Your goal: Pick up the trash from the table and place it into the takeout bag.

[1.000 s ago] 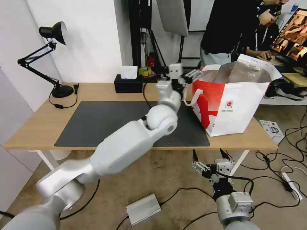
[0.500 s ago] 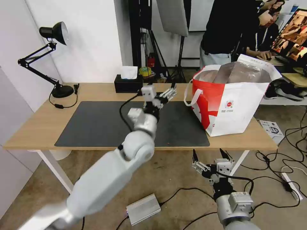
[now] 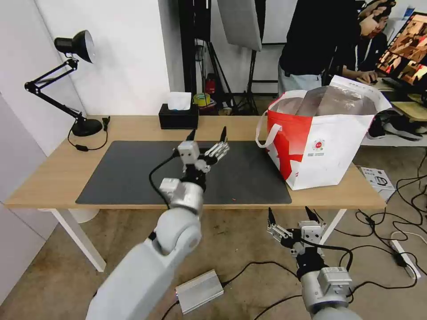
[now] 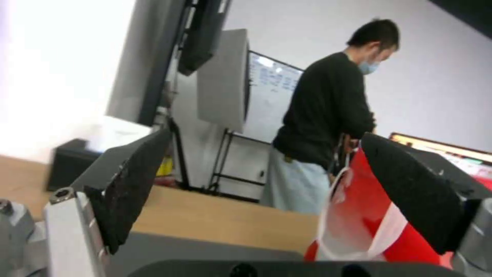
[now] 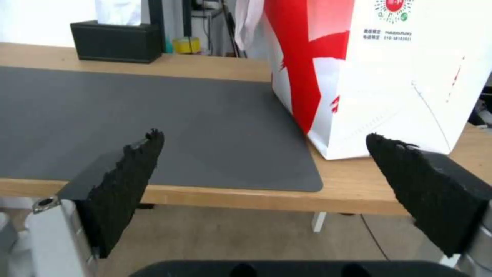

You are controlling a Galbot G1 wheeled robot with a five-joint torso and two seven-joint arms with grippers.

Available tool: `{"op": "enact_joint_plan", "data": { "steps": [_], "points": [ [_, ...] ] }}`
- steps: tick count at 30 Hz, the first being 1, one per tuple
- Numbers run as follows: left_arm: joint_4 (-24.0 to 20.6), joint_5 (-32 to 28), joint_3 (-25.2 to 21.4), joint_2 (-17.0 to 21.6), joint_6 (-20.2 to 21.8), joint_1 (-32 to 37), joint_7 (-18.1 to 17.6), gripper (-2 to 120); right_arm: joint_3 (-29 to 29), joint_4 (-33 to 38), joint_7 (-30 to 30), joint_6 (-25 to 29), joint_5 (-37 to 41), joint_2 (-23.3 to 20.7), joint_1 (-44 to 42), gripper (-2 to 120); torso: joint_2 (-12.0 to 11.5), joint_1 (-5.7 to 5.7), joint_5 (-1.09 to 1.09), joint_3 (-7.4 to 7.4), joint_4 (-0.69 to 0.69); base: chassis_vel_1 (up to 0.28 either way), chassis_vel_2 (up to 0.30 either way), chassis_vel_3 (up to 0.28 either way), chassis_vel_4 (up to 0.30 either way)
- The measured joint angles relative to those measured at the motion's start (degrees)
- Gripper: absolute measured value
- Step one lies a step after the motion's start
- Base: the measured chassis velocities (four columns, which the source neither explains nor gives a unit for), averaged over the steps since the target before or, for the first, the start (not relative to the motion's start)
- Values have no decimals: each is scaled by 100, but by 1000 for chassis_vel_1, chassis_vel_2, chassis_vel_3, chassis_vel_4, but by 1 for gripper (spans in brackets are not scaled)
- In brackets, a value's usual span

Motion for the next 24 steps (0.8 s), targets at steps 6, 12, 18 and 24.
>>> {"op": "enact_joint_plan", "data": {
  "steps": [6,12,18,24],
  "points": [
    [-407,394,-541,12,-206,903,254,100,0,0,0,0,0,0,0,100,0,0,0,0,0,0,0,0,0],
    [-1047,844,-1368,-86,-705,2369,652,100,0,0,0,0,0,0,0,100,-1,-1,1,-1,2,0,0,0,0],
    [-1208,1253,-1892,-373,-1301,3133,942,100,0,0,0,0,0,0,0,100,0,-1,2,-1,1,0,0,0,0],
    [-1305,1714,-2279,-785,-1932,3902,1121,100,0,0,0,0,0,0,0,100,-1,0,1,-1,0,0,0,0,0]
  ]
}}
